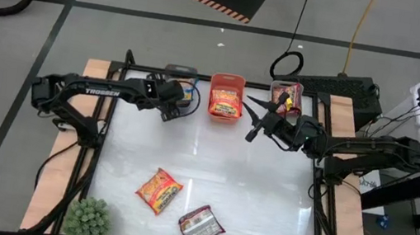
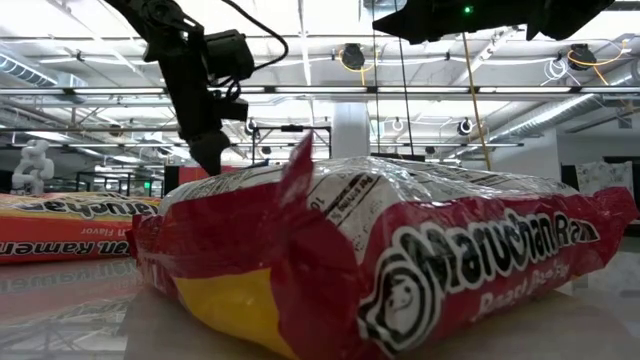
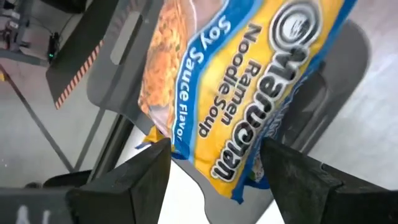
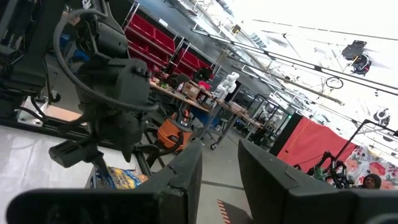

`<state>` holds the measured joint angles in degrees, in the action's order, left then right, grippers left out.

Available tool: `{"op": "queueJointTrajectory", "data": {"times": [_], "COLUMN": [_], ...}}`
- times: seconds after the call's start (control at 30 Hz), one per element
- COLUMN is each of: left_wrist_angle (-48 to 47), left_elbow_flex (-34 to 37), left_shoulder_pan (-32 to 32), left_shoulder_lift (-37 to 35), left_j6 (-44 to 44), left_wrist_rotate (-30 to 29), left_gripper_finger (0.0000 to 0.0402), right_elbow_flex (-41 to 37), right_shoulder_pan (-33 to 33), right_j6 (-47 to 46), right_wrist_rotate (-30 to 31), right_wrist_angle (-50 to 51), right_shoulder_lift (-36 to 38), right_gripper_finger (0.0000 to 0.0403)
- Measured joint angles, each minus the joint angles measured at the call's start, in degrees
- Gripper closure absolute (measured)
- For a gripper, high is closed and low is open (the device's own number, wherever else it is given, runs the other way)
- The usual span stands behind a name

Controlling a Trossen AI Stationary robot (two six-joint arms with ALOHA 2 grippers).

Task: Sort Maruchan noodles
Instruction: Put the blue noodle pack into the black bin

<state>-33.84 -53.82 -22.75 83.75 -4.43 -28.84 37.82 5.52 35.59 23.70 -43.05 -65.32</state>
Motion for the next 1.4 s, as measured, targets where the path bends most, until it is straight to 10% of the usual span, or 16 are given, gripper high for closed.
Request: {"op": "queueJointTrajectory", "data": {"times": [0.6, 0.87, 1.4], "left_wrist_angle": [13.5, 23.1, 19.8], "left_elbow_flex": [0.0, -0.1, 0.0], "left_shoulder_pan": [0.4, -0.4, -4.4], "left_shoulder_lift": [-1.1, 2.9, 8.1], "left_j6": [0.4, 1.1, 0.2], "left_wrist_rotate": [0.7, 10.4, 9.3], "left_gripper_finger": [0.0255, 0.0315, 0.0325], "right_elbow_flex": [0.0, 0.0, 0.0], "right_shoulder_pan": [0.0, 0.0, -0.4], "right_j6": [2.1, 1.4, -1.4], "right_wrist_rotate": [0.0, 0.0, 0.1], "right_wrist_angle": [0.1, 0.2, 4.5], "right_shoulder_lift": [0.0, 0.0, 0.0], "right_gripper_finger": [0.0303, 0.0303, 0.0303]}}
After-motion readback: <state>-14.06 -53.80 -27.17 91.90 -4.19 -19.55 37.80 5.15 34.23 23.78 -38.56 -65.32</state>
